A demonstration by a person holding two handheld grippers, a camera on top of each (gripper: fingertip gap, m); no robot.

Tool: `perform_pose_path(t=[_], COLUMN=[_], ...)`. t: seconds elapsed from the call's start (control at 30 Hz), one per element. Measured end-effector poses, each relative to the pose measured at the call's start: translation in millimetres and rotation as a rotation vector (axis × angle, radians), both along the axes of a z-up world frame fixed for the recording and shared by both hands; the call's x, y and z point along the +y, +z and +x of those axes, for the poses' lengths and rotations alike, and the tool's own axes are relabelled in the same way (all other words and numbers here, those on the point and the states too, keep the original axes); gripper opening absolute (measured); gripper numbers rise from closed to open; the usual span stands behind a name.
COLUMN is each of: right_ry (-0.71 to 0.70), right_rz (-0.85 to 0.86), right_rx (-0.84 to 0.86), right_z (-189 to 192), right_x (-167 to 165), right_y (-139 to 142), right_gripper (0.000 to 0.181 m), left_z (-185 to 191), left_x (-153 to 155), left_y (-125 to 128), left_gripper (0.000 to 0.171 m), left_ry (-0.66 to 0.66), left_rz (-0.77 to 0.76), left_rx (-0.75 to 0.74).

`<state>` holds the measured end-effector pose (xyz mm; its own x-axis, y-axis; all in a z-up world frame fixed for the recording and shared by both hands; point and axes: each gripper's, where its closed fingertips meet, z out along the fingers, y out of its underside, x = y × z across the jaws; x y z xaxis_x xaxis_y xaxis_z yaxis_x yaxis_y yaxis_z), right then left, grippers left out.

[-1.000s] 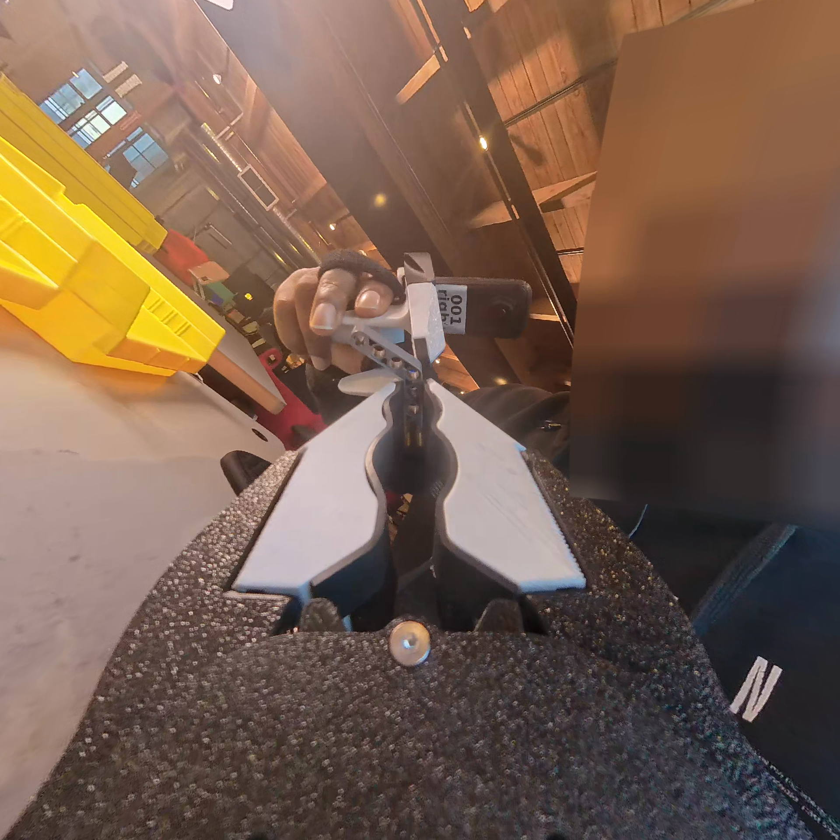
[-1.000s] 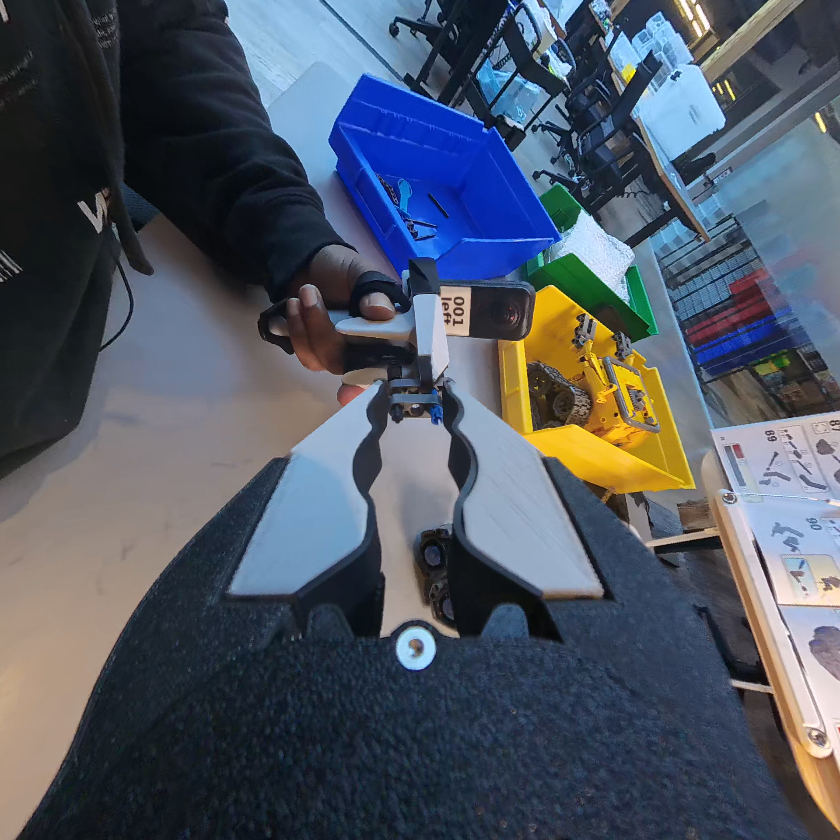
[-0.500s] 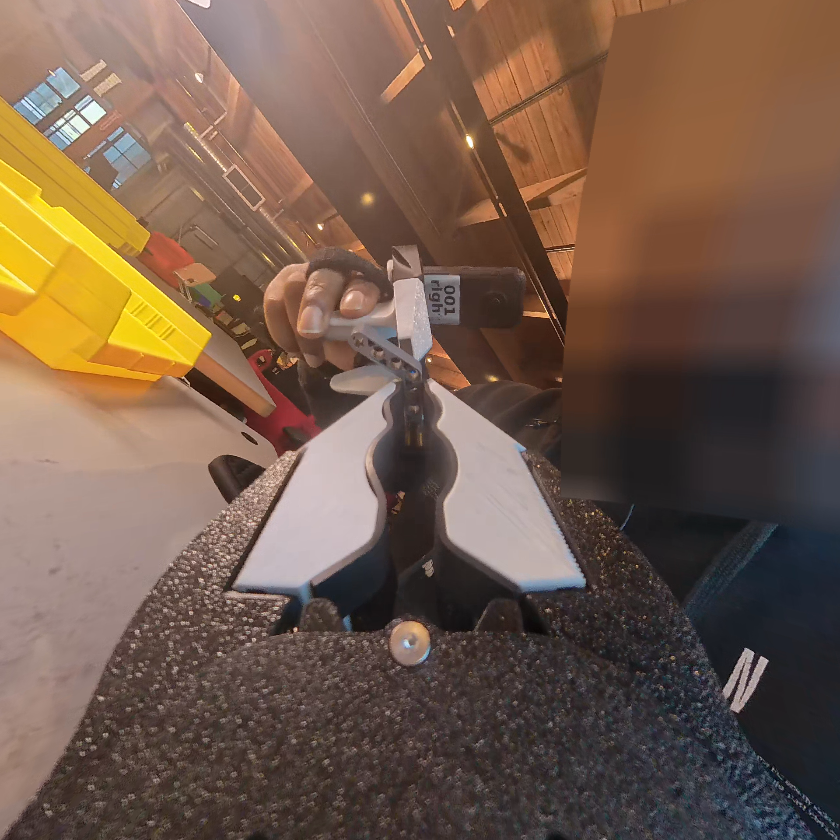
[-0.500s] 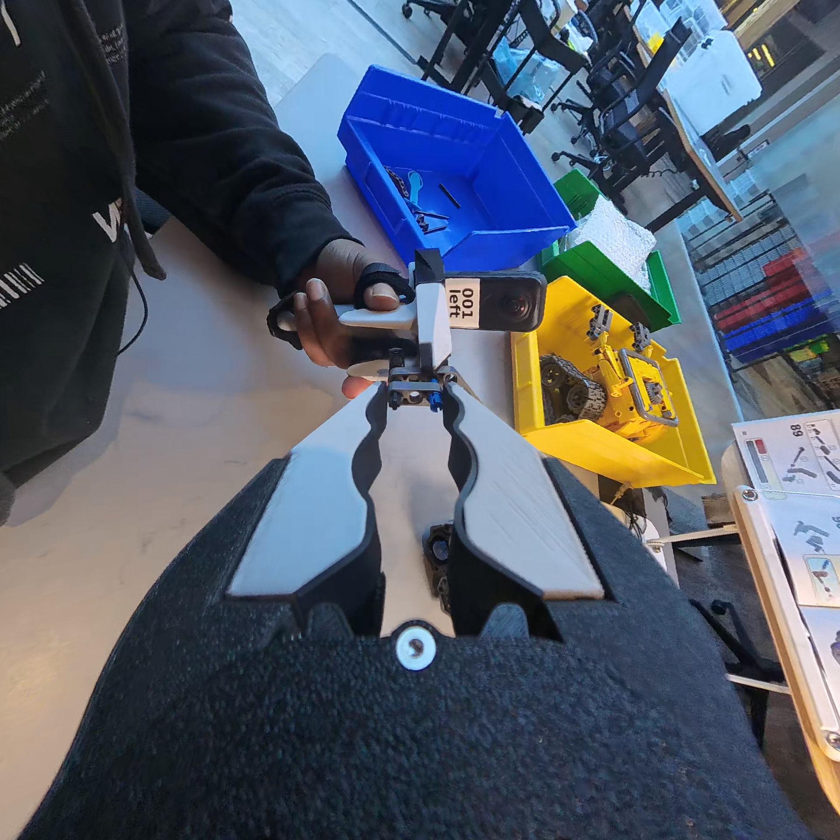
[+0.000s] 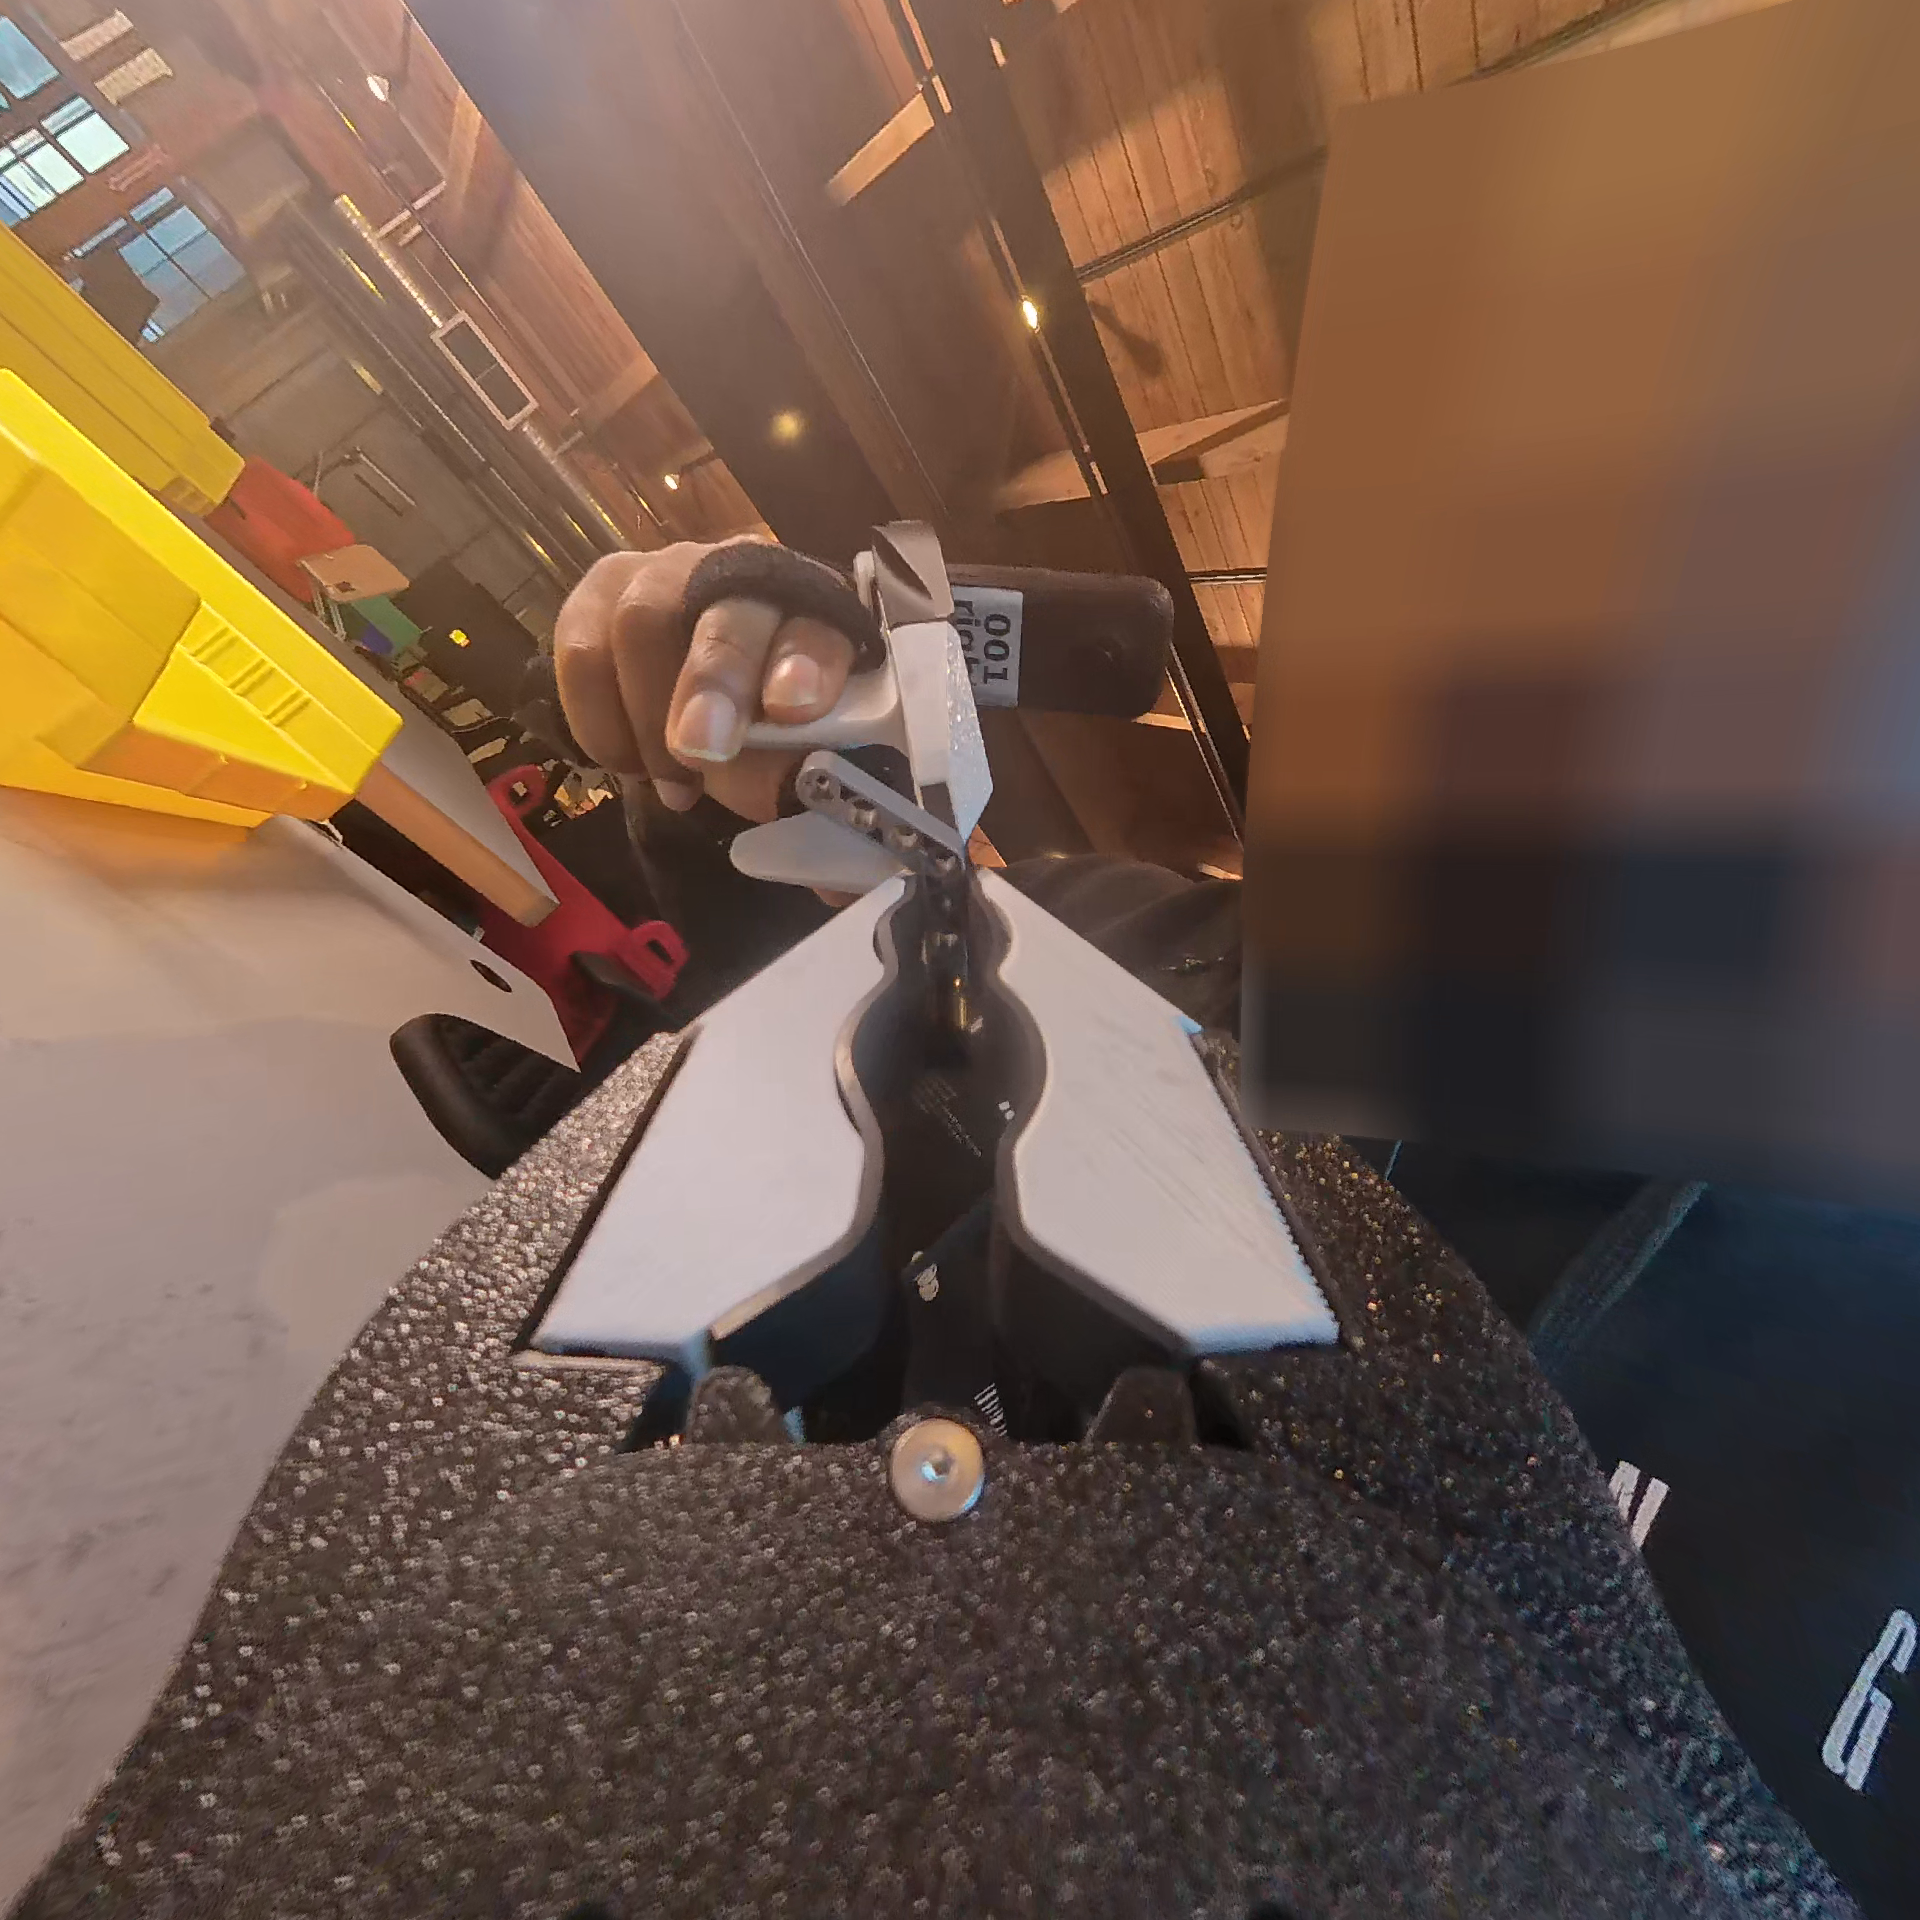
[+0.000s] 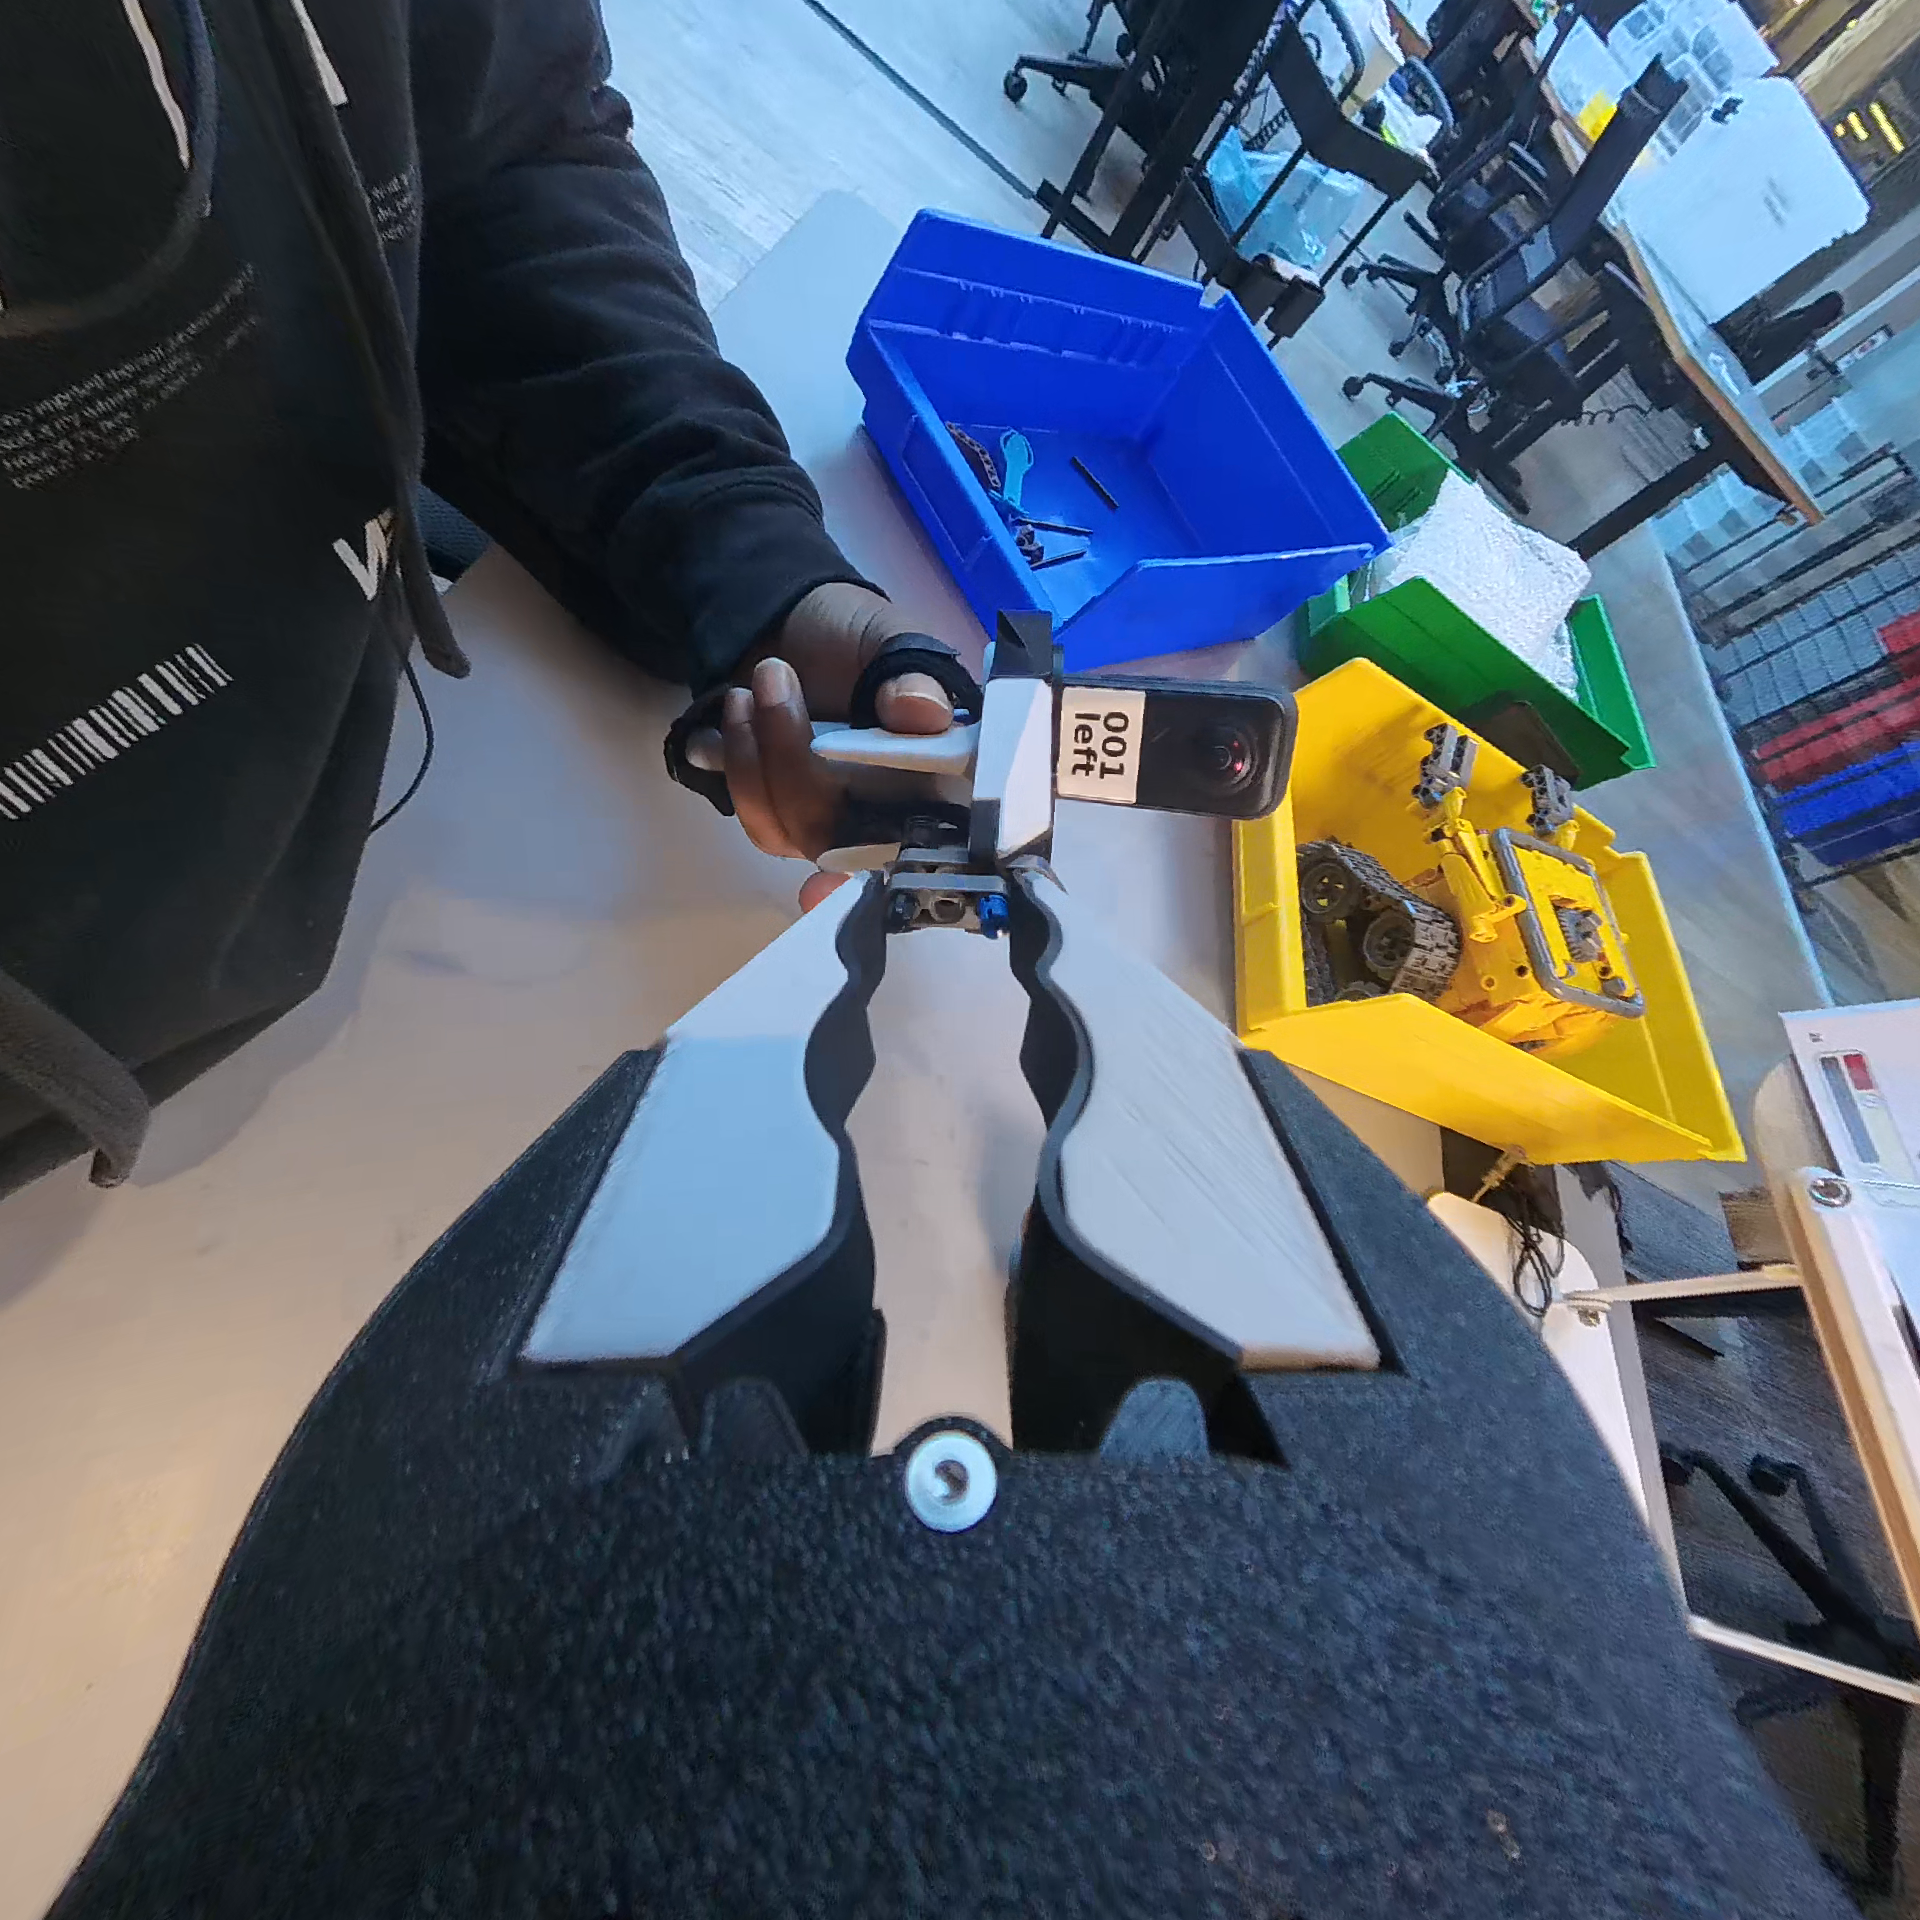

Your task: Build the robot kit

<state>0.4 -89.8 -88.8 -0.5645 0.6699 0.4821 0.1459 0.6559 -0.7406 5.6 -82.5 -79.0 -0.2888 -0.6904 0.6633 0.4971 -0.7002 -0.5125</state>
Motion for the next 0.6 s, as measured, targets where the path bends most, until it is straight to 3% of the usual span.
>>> perform_pose_path(t=[0.37, 0.5, 0.6], right_ry=[-0.027, -0.053, -0.068], right_rz=[0.061, 0.013, -0.041], right_rx=[-0.019, 0.032, 0.097], right_z=[3.5, 0.7, 0.3], right_x=[3.8, 9.4, 12.2], right_y=[-7.7, -4.3, 5.4], right_gripper=[0.021, 0.022, 0.021], left_z=[6.8, 2.5, -4.5], left_x=[5.4, 9.5, 6.0], left_y=[-5.9, -0.9, 6.0], left_gripper=[0.007, 0.007, 0.023], left_ry=[0.051, 0.087, 0.09], left_rz=[-0.019, -0.004, 0.023], left_rx=[0.033, 0.046, 0.041])
